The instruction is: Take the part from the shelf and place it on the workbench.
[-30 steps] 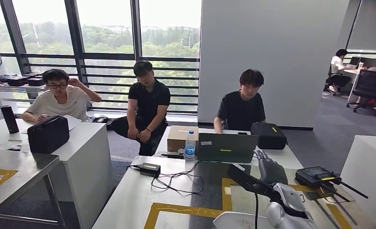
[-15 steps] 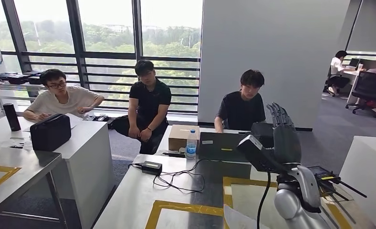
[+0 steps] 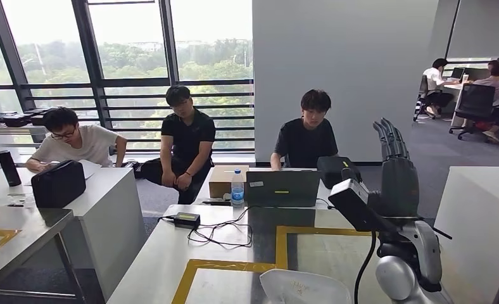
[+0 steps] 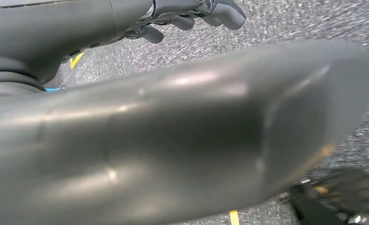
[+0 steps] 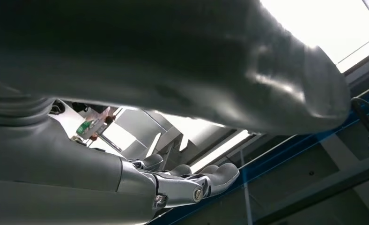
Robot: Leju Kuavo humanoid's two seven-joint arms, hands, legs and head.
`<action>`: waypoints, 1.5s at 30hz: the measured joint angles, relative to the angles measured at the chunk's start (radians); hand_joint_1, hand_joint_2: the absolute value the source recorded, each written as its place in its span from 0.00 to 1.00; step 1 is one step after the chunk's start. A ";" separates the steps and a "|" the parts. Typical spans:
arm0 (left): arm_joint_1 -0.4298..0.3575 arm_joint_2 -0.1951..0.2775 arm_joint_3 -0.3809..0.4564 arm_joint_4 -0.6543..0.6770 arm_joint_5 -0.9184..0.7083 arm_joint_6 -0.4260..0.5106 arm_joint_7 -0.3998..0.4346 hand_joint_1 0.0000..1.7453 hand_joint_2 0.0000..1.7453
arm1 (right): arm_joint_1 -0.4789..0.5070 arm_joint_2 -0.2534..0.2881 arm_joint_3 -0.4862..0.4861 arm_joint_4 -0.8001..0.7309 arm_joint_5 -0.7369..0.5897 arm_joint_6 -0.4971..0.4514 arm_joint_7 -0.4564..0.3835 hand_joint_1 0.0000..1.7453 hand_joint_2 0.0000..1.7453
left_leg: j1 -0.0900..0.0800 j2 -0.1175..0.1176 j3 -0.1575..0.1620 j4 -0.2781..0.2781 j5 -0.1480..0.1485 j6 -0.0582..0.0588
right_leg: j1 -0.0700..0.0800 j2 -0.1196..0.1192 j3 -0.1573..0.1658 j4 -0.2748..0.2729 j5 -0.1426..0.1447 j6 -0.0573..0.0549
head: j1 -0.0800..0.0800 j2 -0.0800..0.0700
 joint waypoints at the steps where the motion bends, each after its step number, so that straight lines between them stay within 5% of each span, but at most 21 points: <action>1: 0.000 0.000 0.000 0.000 0.000 0.000 0.000 0.00 0.00 | 0.004 -0.001 0.000 -0.005 0.000 0.000 0.000 0.00 0.00 | 0.000 0.000 0.009 0.017 0.002 0.001 | 0.002 0.000 -0.012 0.001 0.009 0.000 | 0.000 0.000; 4: -0.002 0.000 0.000 -0.002 -0.003 0.000 0.000 0.00 0.00 | 0.015 -0.006 -0.003 -0.027 -0.010 0.000 -0.004 0.00 0.00 | -0.003 -0.001 0.139 -0.137 0.054 0.014 | 0.007 0.000 -0.044 0.005 0.034 0.005 | -0.001 0.000; 7: -0.005 0.000 0.000 -0.004 -0.011 -0.002 -0.005 0.00 0.00 | 0.042 -0.015 -0.007 -0.076 -0.054 -0.008 -0.036 0.00 0.00 | -0.012 -0.003 0.230 -0.274 0.050 0.027 | 0.007 -0.003 -0.054 0.007 0.054 0.018 | 0.000 0.000; 10: -0.004 -0.002 0.000 -0.004 -0.017 -0.003 -0.016 0.00 0.00 | 0.096 -0.028 -0.016 -0.143 -0.122 -0.041 -0.092 0.00 0.00 | -0.011 -0.001 0.218 -0.286 0.072 0.044 | 0.005 -0.003 -0.060 0.011 0.053 0.037 | 0.000 0.000; 12: -0.001 -0.003 0.001 -0.004 -0.016 0.001 -0.026 0.00 0.00 | 0.130 -0.037 -0.027 -0.189 -0.173 -0.065 -0.126 0.00 0.00 | -0.005 0.004 0.201 -0.291 0.094 0.056 | 0.001 -0.002 -0.085 0.074 -0.018 0.050 | 0.002 0.000; 14: 0.004 -0.003 0.002 -0.004 -0.015 0.006 -0.035 0.00 0.00 | 0.166 -0.046 -0.037 -0.229 -0.235 -0.068 -0.159 0.00 0.00 | -0.005 0.007 0.174 -0.290 0.116 0.061 | -0.003 -0.001 -0.123 0.203 -0.114 0.062 | 0.004 0.000; 15: 0.008 -0.004 0.004 -0.004 -0.015 0.006 -0.038 0.00 0.00 | 0.187 -0.050 -0.041 -0.245 -0.270 -0.063 -0.178 0.00 0.00 | -0.005 0.008 0.159 -0.289 0.127 0.061 | -0.006 -0.002 -0.135 0.263 -0.138 0.066 | 0.004 0.000; 17: 0.017 -0.007 0.007 -0.004 -0.014 0.006 -0.036 0.00 0.00 | 0.225 -0.061 -0.052 -0.272 -0.357 -0.048 -0.230 0.00 0.00 | -0.003 0.010 0.127 -0.285 0.147 0.058 | -0.011 -0.002 -0.113 0.293 -0.118 0.071 | 0.004 0.000; 19: 0.026 -0.009 0.009 -0.003 -0.014 0.006 -0.033 0.00 0.00 | 0.248 -0.070 -0.067 -0.296 -0.453 -0.036 -0.298 0.00 0.00 | 0.000 0.011 0.099 -0.277 0.165 0.049 | -0.015 -0.003 -0.020 0.186 -0.076 0.075 | 0.005 0.000; 21: 0.032 -0.010 0.012 -0.003 -0.012 0.006 -0.038 0.00 0.00 | 0.263 -0.076 -0.082 -0.317 -0.521 -0.035 -0.355 0.00 0.00 | -0.001 0.010 0.084 -0.269 0.178 0.037 | -0.012 -0.002 0.071 0.052 -0.085 0.068 | 0.005 0.000; 23: 0.035 -0.009 0.015 -0.003 -0.010 0.007 -0.047 0.00 0.00 | 0.281 -0.082 -0.095 -0.333 -0.552 -0.049 -0.393 0.00 0.00 | -0.001 0.009 0.083 -0.272 0.192 0.023 | -0.007 0.000 0.096 0.004 -0.100 0.049 | 0.003 0.000; 26: 0.039 -0.003 0.020 -0.002 -0.009 0.008 -0.061 0.00 0.00 | 0.304 -0.090 -0.106 -0.342 -0.575 -0.069 -0.423 0.00 0.00 | 0.004 0.006 0.078 -0.274 0.200 0.006 | -0.008 -0.002 0.083 -0.001 -0.077 0.024 | 0.003 0.000; 29: 0.040 -0.002 0.021 -0.002 -0.009 0.008 -0.065 0.00 0.00 | 0.308 -0.091 -0.106 -0.342 -0.579 -0.071 -0.427 0.00 0.00 | 0.006 0.005 0.072 -0.268 0.190 0.004 | -0.009 -0.004 0.079 -0.004 -0.068 0.019 | 0.002 0.000; 30: 0.040 -0.002 0.022 -0.001 -0.008 0.007 -0.069 0.00 0.00 | 0.309 -0.091 -0.106 -0.342 -0.581 -0.072 -0.429 0.00 0.00 | 0.005 0.004 0.065 -0.251 0.164 0.003 | -0.009 -0.003 0.073 -0.004 -0.063 0.016 | 0.002 0.000; 32: 0.039 0.002 0.025 0.000 -0.004 0.002 -0.080 0.00 0.00 | 0.325 -0.098 -0.108 -0.333 -0.581 -0.089 -0.436 0.00 0.00 | 0.005 0.003 0.041 -0.103 0.073 -0.001 | -0.005 -0.002 0.033 -0.003 -0.028 0.010 | 0.000 0.000; 34: 0.037 0.005 0.029 0.000 0.002 -0.006 -0.088 0.00 0.00 | 0.348 -0.108 -0.113 -0.313 -0.575 -0.104 -0.439 0.00 0.00 | 0.004 0.002 0.065 -0.020 0.043 0.001 | 0.000 -0.002 -0.017 -0.002 0.012 0.009 | -0.002 0.000; 36: 0.035 0.005 0.031 0.000 0.004 -0.011 -0.090 0.00 0.00 | 0.367 -0.118 -0.120 -0.285 -0.569 -0.103 -0.434 0.00 0.00 | 0.000 0.001 0.172 -0.157 0.063 0.012 | 0.003 -0.002 -0.039 0.001 0.032 0.014 | -0.002 0.000; 38: 0.034 0.005 0.034 0.000 0.007 -0.013 -0.092 0.00 0.00 | 0.393 -0.133 -0.129 -0.240 -0.570 -0.089 -0.432 0.00 0.00 | -0.005 -0.003 0.247 -0.268 0.044 0.023 | 0.005 -0.004 -0.045 0.000 0.047 0.025 | -0.002 0.000; 41: 0.037 0.004 0.043 0.002 0.017 -0.016 -0.088 0.00 0.00 | 0.434 -0.162 -0.148 -0.113 -0.593 -0.035 -0.451 0.00 0.00 | -0.008 -0.004 0.247 -0.296 0.052 0.043 | 0.001 -0.006 -0.043 -0.006 0.062 0.047 | -0.001 0.000; 43: 0.038 0.005 0.050 0.003 0.020 -0.021 -0.082 0.00 0.00 | 0.457 -0.181 -0.160 0.000 -0.596 0.015 -0.455 0.00 0.00 | -0.004 -0.001 0.228 -0.301 0.076 0.059 | -0.002 -0.005 -0.061 0.030 0.009 0.060 | 0.001 0.000; 45: 0.039 0.007 0.054 0.004 0.018 -0.025 -0.070 0.00 0.00 | 0.477 -0.197 -0.166 0.127 -0.581 0.048 -0.449 0.00 0.00 | -0.003 0.001 0.200 -0.301 0.103 0.067 | -0.005 -0.005 -0.096 0.141 -0.098 0.071 | 0.002 0.000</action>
